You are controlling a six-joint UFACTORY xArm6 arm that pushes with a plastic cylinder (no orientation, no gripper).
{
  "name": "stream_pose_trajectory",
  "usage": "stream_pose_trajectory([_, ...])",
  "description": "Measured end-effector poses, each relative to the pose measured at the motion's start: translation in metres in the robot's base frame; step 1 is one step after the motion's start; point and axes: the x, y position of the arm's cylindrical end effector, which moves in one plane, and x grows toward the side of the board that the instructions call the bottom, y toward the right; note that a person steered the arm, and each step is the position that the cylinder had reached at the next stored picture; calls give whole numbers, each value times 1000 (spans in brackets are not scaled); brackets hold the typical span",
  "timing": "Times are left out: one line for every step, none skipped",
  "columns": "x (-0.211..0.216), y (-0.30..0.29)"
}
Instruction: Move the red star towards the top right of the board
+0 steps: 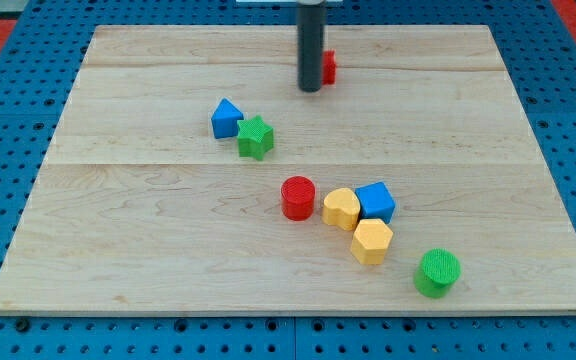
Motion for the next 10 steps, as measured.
stream_pose_trajectory([-9, -17])
stream_pose_trajectory([-10, -55])
stream_pose_trajectory([-29, -27])
stream_pose_trajectory([-34, 17])
stream_pose_trajectory([-34, 29])
stream_pose_trajectory([-34, 29])
stream_pose_trajectory([-34, 29])
stream_pose_trajectory([-33, 29])
stream_pose_trajectory([-28, 29])
stream_pose_trajectory([-28, 29])
